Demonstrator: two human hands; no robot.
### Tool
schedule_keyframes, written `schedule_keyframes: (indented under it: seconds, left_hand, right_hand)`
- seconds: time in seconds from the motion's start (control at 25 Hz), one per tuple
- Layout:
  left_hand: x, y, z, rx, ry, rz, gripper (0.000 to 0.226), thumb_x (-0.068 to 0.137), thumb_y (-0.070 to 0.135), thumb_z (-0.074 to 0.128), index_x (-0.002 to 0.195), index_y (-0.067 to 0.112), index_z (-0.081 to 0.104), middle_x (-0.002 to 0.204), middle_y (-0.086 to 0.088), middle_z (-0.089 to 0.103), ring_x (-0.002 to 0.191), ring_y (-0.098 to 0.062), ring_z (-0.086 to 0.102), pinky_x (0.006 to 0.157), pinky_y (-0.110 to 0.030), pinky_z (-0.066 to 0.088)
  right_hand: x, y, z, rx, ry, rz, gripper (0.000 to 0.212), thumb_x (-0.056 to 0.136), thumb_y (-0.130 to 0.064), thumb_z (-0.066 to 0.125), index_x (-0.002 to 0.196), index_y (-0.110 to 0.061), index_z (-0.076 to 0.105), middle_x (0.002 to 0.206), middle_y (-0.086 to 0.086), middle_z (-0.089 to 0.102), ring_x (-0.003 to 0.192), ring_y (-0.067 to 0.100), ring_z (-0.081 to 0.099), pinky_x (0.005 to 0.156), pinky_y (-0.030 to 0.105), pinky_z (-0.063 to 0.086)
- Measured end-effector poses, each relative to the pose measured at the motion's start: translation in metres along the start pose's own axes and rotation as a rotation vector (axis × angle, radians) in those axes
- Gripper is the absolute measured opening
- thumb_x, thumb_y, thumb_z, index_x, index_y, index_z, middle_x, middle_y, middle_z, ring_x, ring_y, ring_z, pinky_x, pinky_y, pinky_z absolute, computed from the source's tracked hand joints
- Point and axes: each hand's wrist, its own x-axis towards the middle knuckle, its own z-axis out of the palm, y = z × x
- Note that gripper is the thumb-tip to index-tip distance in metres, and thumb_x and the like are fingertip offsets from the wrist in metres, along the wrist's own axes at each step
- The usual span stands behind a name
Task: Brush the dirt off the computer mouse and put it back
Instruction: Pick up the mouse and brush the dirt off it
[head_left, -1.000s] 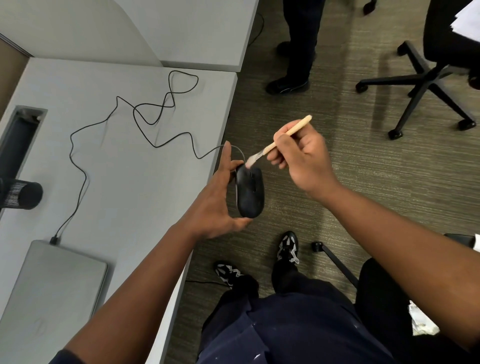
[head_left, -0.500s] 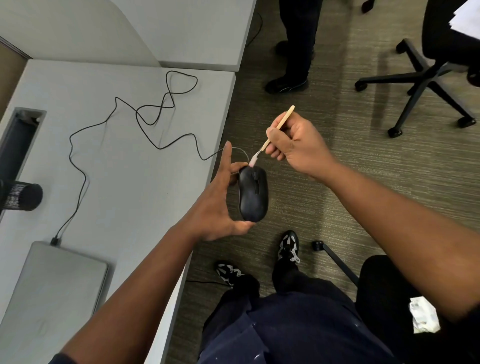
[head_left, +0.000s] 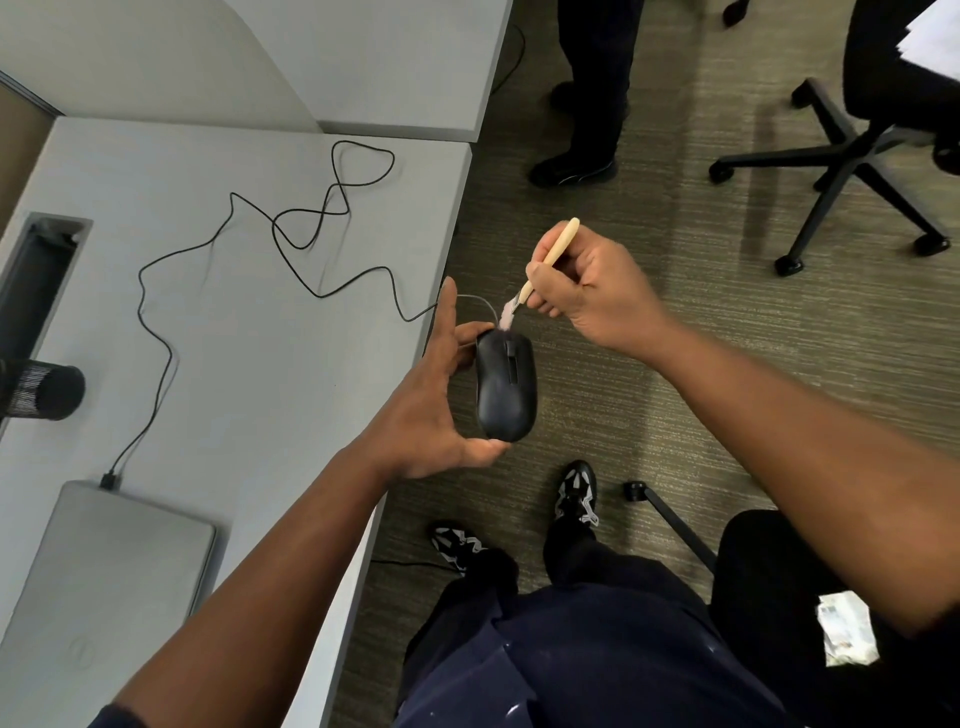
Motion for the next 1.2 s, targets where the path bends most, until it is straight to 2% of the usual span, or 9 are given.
schedule_keyframes:
  seconds: [0.16,0.28,0.44,0.64,0.72,0.84,0.88,1.04,1.2]
  left_hand:
    - [0.000,0.002,-0.003,-0.013,-0.001,-0.007,0.162,0.065,0.025,0.100,0.161,0.053,-0.027,0.164,0.017,0.036,0.149,0.005,0.040,0.119,-0.019,0.038]
    - [0.001,0.004,-0.004,-0.009,-0.005,0.002,0.160,0.065,0.030,0.100,0.161,0.054,-0.026,0.162,0.020,0.036,0.150,0.005,0.040,0.119,-0.019,0.038]
    - [0.000,0.004,-0.003,-0.013,-0.002,0.001,0.160,0.065,0.030,0.101,0.162,0.054,-0.025,0.165,0.012,0.037,0.150,0.003,0.041,0.118,-0.019,0.039]
    - [0.001,0.004,-0.006,-0.014,0.002,-0.001,0.161,0.064,0.030,0.102,0.161,0.054,-0.025,0.167,0.008,0.035,0.150,0.003,0.041,0.116,-0.015,0.039]
    - [0.002,0.004,-0.005,-0.019,0.005,-0.003,0.162,0.064,0.028,0.102,0.162,0.053,-0.024,0.166,0.007,0.036,0.150,0.001,0.041,0.115,-0.015,0.040]
    - [0.004,0.003,-0.005,-0.013,0.024,0.000,0.161,0.065,0.026,0.102,0.162,0.052,-0.024,0.165,0.011,0.037,0.150,-0.001,0.043,0.114,-0.014,0.040]
    - [0.005,0.003,-0.005,-0.009,0.033,-0.004,0.162,0.064,0.027,0.102,0.162,0.053,-0.024,0.164,0.013,0.038,0.149,-0.001,0.044,0.114,-0.015,0.040]
    - [0.005,0.002,-0.008,0.000,0.038,-0.023,0.163,0.063,0.024,0.102,0.159,0.059,-0.024,0.162,0.022,0.038,0.147,0.002,0.045,0.110,-0.011,0.042]
    - [0.004,0.004,-0.008,0.003,0.037,-0.019,0.160,0.062,0.030,0.100,0.160,0.058,-0.023,0.162,0.021,0.038,0.147,0.001,0.045,0.113,-0.015,0.041]
  right_hand:
    - [-0.003,-0.004,0.001,0.125,0.042,-0.016,0.008,0.097,-0.026,0.065,0.096,-0.019,0.061,0.075,0.003,0.074,0.069,0.014,0.073,0.060,0.022,0.056]
    - [-0.001,-0.005,0.000,0.132,0.004,0.012,0.009,0.095,-0.028,0.065,0.094,-0.020,0.060,0.075,0.009,0.073,0.064,0.014,0.070,0.056,0.021,0.054]
    - [0.000,0.001,0.001,0.024,-0.002,-0.030,0.007,0.100,-0.019,0.065,0.095,-0.022,0.060,0.083,0.018,0.074,0.071,0.021,0.073,0.062,0.024,0.057]
    - [-0.004,-0.001,-0.001,0.129,0.155,-0.069,0.005,0.097,-0.024,0.064,0.094,-0.022,0.062,0.074,0.004,0.072,0.069,0.016,0.073,0.059,0.020,0.054]
    - [-0.006,-0.002,-0.001,0.086,0.130,-0.096,0.005,0.096,-0.024,0.065,0.092,-0.025,0.063,0.075,0.008,0.073,0.069,0.023,0.074,0.058,0.026,0.056]
    - [-0.009,-0.001,0.002,-0.041,0.060,-0.134,0.010,0.096,-0.020,0.064,0.088,-0.026,0.063,0.078,0.013,0.072,0.071,0.042,0.070,0.062,0.050,0.057]
    - [-0.011,-0.002,0.003,-0.055,0.047,-0.135,0.010,0.094,-0.020,0.064,0.087,-0.027,0.063,0.077,0.012,0.072,0.070,0.041,0.070,0.060,0.049,0.057]
    - [-0.014,-0.006,-0.002,0.050,-0.029,-0.072,0.008,0.091,-0.025,0.062,0.085,-0.029,0.064,0.072,0.005,0.073,0.065,0.014,0.072,0.057,0.020,0.053]
    - [-0.009,-0.006,-0.006,0.069,0.048,-0.098,0.003,0.094,-0.026,0.064,0.092,-0.025,0.064,0.082,0.016,0.073,0.073,0.032,0.074,0.062,0.026,0.058]
